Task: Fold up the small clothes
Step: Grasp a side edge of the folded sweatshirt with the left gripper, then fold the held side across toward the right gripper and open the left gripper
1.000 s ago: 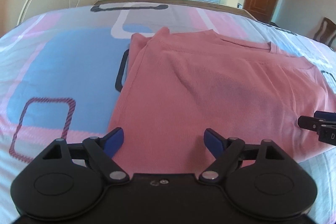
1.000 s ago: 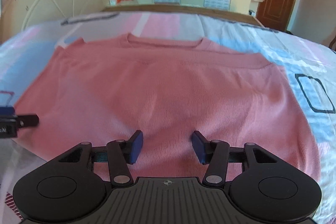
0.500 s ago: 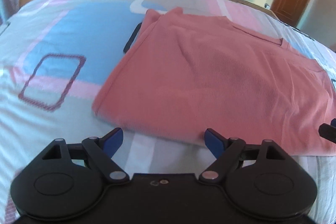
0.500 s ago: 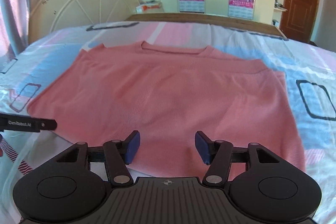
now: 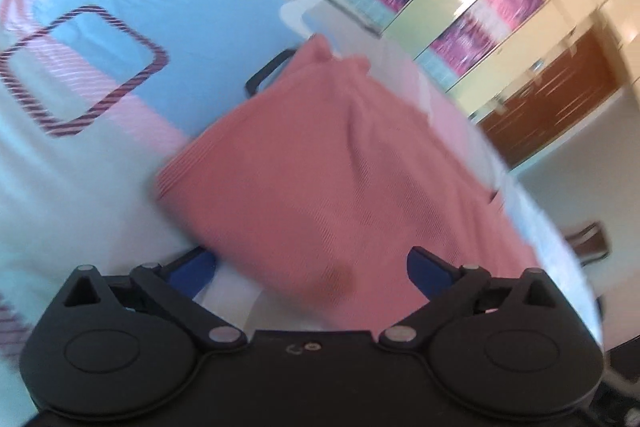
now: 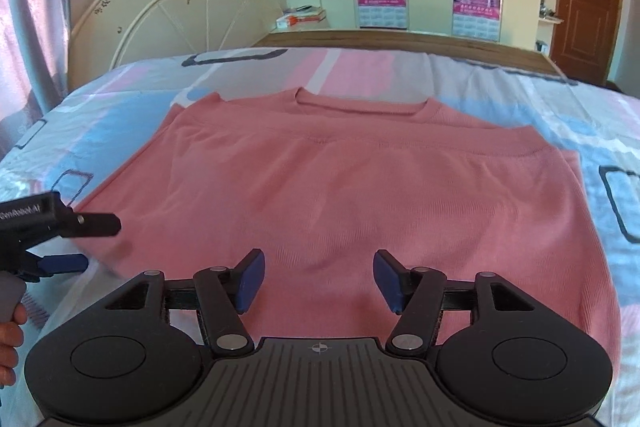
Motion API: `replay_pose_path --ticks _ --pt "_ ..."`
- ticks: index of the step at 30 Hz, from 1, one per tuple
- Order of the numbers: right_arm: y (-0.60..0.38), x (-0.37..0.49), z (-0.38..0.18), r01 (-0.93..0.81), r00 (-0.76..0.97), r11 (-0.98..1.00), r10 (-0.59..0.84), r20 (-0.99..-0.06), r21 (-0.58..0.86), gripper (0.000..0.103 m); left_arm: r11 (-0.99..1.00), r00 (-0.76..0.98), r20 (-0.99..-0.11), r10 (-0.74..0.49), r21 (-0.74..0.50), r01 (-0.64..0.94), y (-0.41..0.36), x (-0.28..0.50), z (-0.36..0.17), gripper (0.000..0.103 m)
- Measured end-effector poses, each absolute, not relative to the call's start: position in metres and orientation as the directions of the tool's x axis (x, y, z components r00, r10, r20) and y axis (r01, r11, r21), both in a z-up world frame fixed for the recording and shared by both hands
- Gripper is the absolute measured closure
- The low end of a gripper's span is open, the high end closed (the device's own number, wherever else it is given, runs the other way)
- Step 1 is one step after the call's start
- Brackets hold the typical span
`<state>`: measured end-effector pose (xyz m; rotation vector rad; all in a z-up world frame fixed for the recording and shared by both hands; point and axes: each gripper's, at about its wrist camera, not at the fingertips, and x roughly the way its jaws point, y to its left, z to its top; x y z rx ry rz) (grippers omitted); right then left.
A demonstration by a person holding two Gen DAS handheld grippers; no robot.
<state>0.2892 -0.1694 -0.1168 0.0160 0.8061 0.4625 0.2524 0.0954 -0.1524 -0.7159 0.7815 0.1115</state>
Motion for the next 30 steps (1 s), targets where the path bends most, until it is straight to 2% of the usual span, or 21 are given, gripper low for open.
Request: replay_pose_path --ticks 1,4,5,7,9,13,15,21,26,30 --pt "-0.167 0.293 -0.117 -0.387 0.605 0.905 0.396 -0.69 0.179 0.043 0.745 0.736 -0.655 -0.169 -0.574 -0.34 0.099 0.256 -0.155 0.004" --pt "-0.159 0.31 -0.118 -0.358 0.622 0.917 0.373 -0.689 0.173 0.043 0.696 0.779 -0.601 -0.177 -0.636 -0.333 0.109 0.268 -0.161 0.018" --pt "-0.157 0.315 -0.118 -0.348 0.631 0.922 0.364 -0.686 0.17 0.043 0.68 0.787 -0.59 -0.18 -0.653 -0.334 0.113 0.273 -0.164 0.035" --pt "-0.152 0.325 -0.118 -0.333 0.647 0.93 0.343 -0.681 0.153 0.043 0.655 0.799 -0.574 -0.18 -0.675 -0.338 0.118 0.281 -0.171 0.054" --pt "-0.146 0.335 -0.121 -0.321 0.651 0.937 0.324 -0.686 0.138 0.043 0.63 0.796 -0.575 -0.191 -0.693 -0.349 0.124 0.29 -0.177 0.084" --pt "-0.131 0.344 -0.144 -0.336 0.619 0.94 0.263 -0.74 0.053 0.043 0.638 0.798 -0.576 -0.177 -0.685 -0.352 0.124 0.294 -0.179 0.089" --pt "-0.13 0.344 -0.151 -0.341 0.635 0.94 0.254 -0.729 0.031 0.043 0.658 0.805 -0.566 -0.174 -0.676 -0.333 0.121 0.295 -0.172 0.09" --pt "-0.141 0.349 -0.149 -0.338 0.619 0.937 0.294 -0.728 0.09 0.043 0.792 0.848 -0.495 -0.191 -0.588 -0.165 0.086 0.305 -0.114 0.091" --pt "-0.171 0.341 -0.129 -0.295 0.636 0.933 0.352 -0.687 0.205 0.043 0.877 0.838 -0.439 -0.323 -0.471 0.092 0.007 0.336 -0.064 0.091" --pt "-0.223 0.328 -0.112 -0.216 0.687 0.952 0.305 -0.66 0.215 0.043 0.862 0.766 -0.444 -0.464 -0.427 0.274 -0.072 0.358 -0.058 0.091"
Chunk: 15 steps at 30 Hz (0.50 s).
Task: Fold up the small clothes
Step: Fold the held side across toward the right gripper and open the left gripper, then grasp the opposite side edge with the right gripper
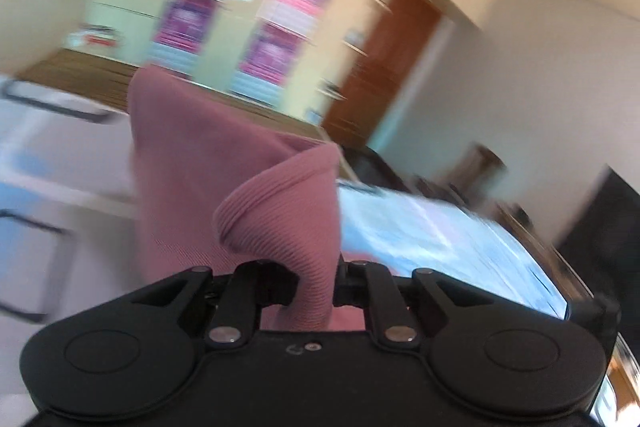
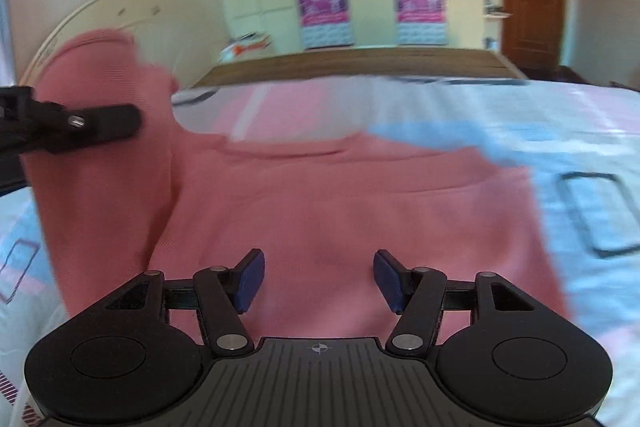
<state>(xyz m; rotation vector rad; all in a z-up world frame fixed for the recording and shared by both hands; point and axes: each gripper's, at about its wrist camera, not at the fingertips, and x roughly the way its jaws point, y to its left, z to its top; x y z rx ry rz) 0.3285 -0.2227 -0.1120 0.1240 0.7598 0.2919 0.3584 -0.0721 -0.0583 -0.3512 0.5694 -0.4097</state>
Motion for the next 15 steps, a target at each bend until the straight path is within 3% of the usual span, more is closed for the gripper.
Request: replay_pose_path --ticks 5,8,10,15 --pt "-0.306 0.305 -0.108 -0.063 0.717 0.978 0.183 -0.673 0.198 0.043 0.819 0.63 -0.523 -0.574 -0.384 0.427 -0.168 0.363 -0.095 0.091" --pt "-0.349 0.293 -0.113 0.027 0.705 0.98 0.119 -0.699 0.195 0.043 0.826 0.545 -0.629 -0.554 -0.334 0.454 -0.205 0.361 -0.128 0.085" --pt "-0.366 0.288 -0.114 0.054 0.703 0.976 0.112 -0.702 0.209 0.043 0.837 0.544 -0.655 -0.525 -0.281 0.469 -0.214 0.35 -0.137 0.081" --pt "-0.38 0.292 -0.105 0.03 0.72 0.957 0.179 -0.671 0.288 0.043 0.834 0.545 -0.65 -0.53 -0.283 0.473 -0.206 0.33 -0.125 0.044"
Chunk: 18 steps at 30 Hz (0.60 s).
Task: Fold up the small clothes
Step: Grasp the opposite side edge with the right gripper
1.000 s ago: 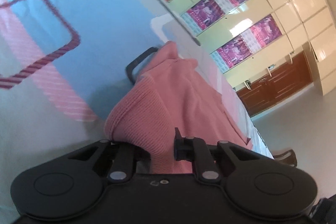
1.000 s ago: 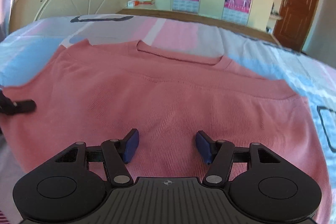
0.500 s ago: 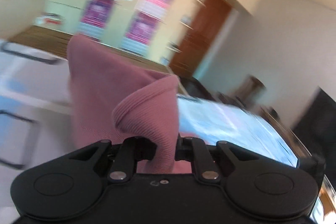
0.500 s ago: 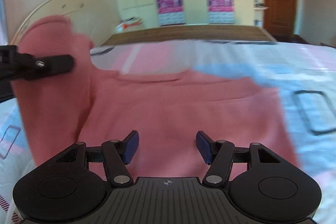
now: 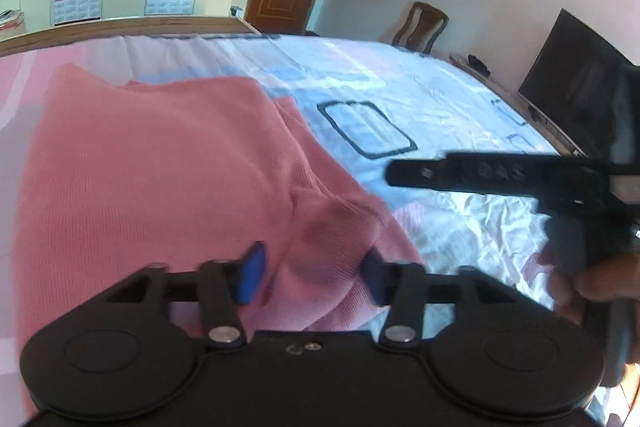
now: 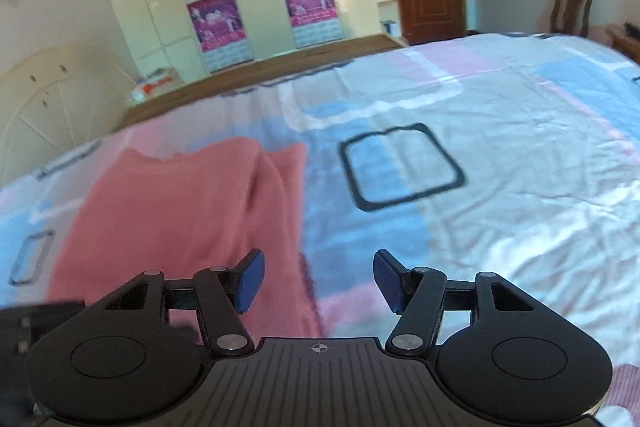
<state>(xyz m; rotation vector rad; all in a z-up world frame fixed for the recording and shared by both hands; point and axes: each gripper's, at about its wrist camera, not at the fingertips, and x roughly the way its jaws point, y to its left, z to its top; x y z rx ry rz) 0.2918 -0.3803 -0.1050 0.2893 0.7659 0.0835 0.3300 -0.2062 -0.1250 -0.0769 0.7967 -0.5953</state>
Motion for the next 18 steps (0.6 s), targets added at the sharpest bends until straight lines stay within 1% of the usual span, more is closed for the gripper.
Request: replay_pose_path --ticks 4,8,9,12,16,17,18 --pt "-0.371 0.309 -0.101 -0.029 0.713 0.937 0.263 -0.65 0.347 0.043 0.859 0.599 -0.624 -0.502 -0.279 0.429 -0.18 0.319 -0.103 0.043" --pt "-0.355 0.326 -0.106 -0.074 0.682 0.923 0.324 -0.656 0.379 0.043 0.9 0.676 -0.594 -0.436 -0.294 0.322 -0.147 0.321 -0.087 0.042" --pt "-0.353 0.33 -0.108 -0.077 0.674 0.919 0.334 -0.658 0.388 0.043 0.907 0.688 -0.592 -0.421 -0.292 0.304 -0.141 0.323 -0.086 0.041" --pt "-0.348 0.34 -0.119 -0.078 0.65 0.912 0.352 -0.673 0.403 0.043 0.935 0.712 -0.606 -0.354 -0.254 0.249 -0.127 0.329 -0.088 0.041" --pt "-0.344 0.353 -0.132 -0.086 0.617 0.9 0.385 -0.686 0.428 0.044 0.95 0.718 -0.627 -0.302 -0.258 0.174 -0.111 0.34 -0.098 0.041" --pt "-0.343 0.357 -0.134 -0.086 0.613 0.899 0.387 -0.689 0.429 0.046 0.953 0.719 -0.631 -0.292 -0.258 0.161 -0.109 0.343 -0.101 0.041" --pt "-0.342 0.36 -0.137 -0.086 0.608 0.896 0.393 -0.689 0.436 0.05 0.955 0.72 -0.633 -0.285 -0.256 0.153 -0.107 0.345 -0.103 0.041"
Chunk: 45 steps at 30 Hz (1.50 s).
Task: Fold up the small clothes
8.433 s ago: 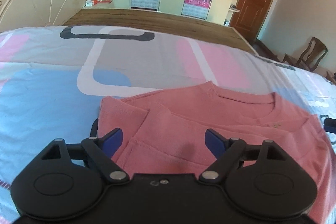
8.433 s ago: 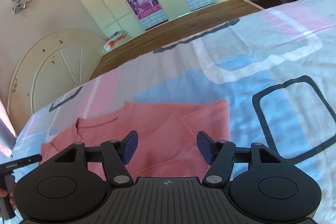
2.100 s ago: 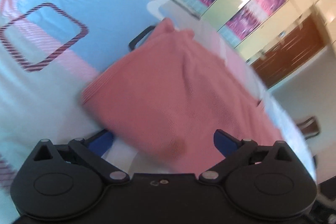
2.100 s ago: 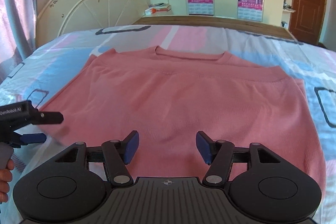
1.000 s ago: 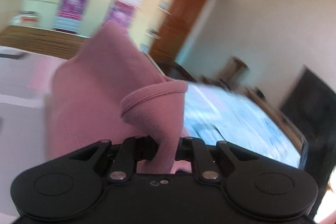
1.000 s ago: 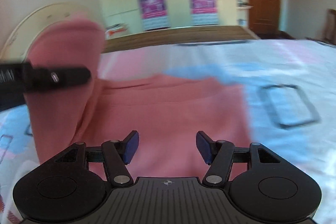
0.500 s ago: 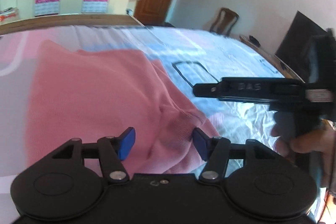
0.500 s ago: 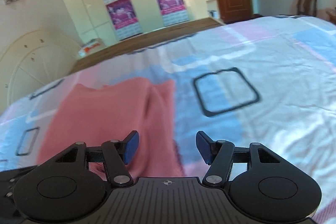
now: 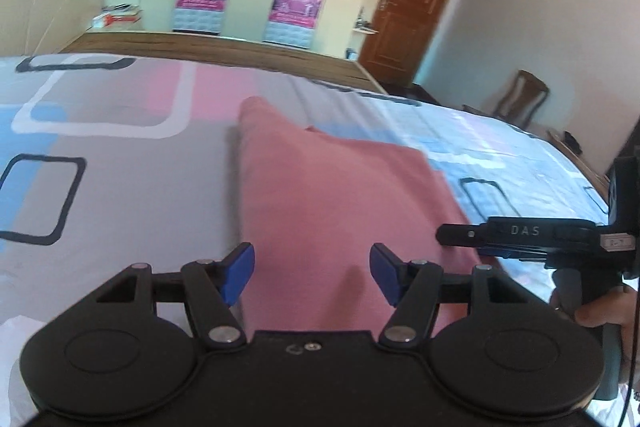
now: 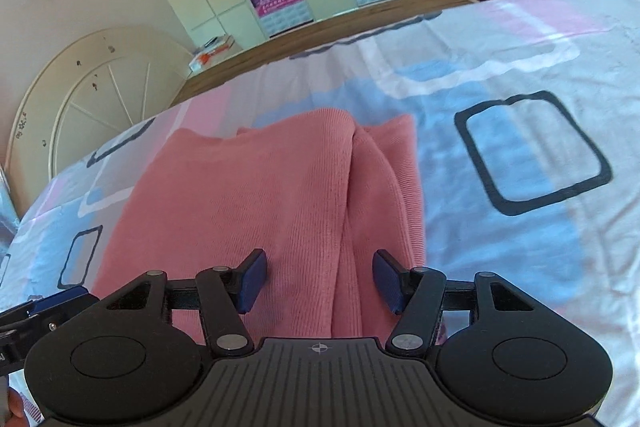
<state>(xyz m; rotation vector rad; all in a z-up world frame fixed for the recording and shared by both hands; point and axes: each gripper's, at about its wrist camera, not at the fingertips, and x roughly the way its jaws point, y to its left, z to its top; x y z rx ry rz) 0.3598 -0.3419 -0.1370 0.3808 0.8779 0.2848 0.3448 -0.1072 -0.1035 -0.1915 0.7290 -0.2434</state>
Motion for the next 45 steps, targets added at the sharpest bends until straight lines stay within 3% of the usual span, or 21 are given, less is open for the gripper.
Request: replay_pose_path --ticks 2,10,12,19,23,27,34,37,39,40,41,45 --pt "-0.343 0.367 -0.143 -0.073 0.59 0.88 0.418 -0.691 0.47 0.078 0.958 0.718 -0.642 -0.27 -0.251 0.136 -0.103 0.348 -0.106 0.041" --pt "-0.341 0.383 -0.15 -0.035 0.561 0.851 0.451 -0.694 0.524 0.081 0.959 0.716 -0.647 -0.261 -0.257 0.117 -0.098 0.357 -0.117 0.035" --pt "-0.338 0.382 -0.146 -0.056 0.567 0.861 0.444 -0.694 0.506 0.091 0.959 0.716 -0.647 -0.262 -0.259 0.116 -0.099 0.359 -0.117 0.035" --pt "-0.344 0.364 -0.107 -0.149 0.668 0.922 0.36 -0.651 0.357 0.093 0.955 0.727 -0.623 -0.287 -0.241 0.171 -0.115 0.364 -0.11 0.036" --pt "-0.353 0.358 -0.104 -0.134 0.692 0.968 0.246 -0.679 0.214 0.093 0.95 0.716 -0.627 -0.307 -0.245 0.193 -0.13 0.365 -0.113 0.034" --pt "-0.368 0.363 -0.129 -0.095 0.609 0.937 0.322 -0.725 0.337 0.092 0.96 0.694 -0.665 -0.275 -0.226 0.164 -0.134 0.367 -0.134 0.025" --pt "-0.384 0.326 -0.109 -0.081 0.621 0.931 0.326 -0.713 0.355 0.081 0.951 0.673 -0.677 -0.296 -0.273 0.144 -0.122 0.367 -0.129 0.025" --pt "-0.379 0.301 -0.108 -0.12 0.605 0.942 0.321 -0.729 0.315 0.061 0.949 0.674 -0.676 -0.296 -0.286 0.13 -0.122 0.366 -0.13 0.025" --pt "-0.372 0.292 -0.116 -0.135 0.588 0.948 0.312 -0.746 0.289 0.062 0.951 0.677 -0.675 -0.293 -0.279 0.133 -0.125 0.366 -0.13 0.025" --pt "-0.369 0.288 -0.122 -0.136 0.584 0.959 0.28 -0.762 0.248 0.068 0.952 0.677 -0.676 -0.291 -0.276 0.134 -0.126 0.367 -0.13 0.024" --pt "-0.366 0.286 -0.129 -0.134 0.578 0.97 0.242 -0.779 0.202 0.084 0.952 0.673 -0.68 -0.29 -0.277 0.131 -0.126 0.367 -0.131 0.024" --pt "-0.383 0.283 -0.143 -0.051 0.547 0.954 0.273 -0.791 0.295 0.084 0.957 0.667 -0.691 -0.277 -0.262 0.125 -0.129 0.368 -0.127 0.023"
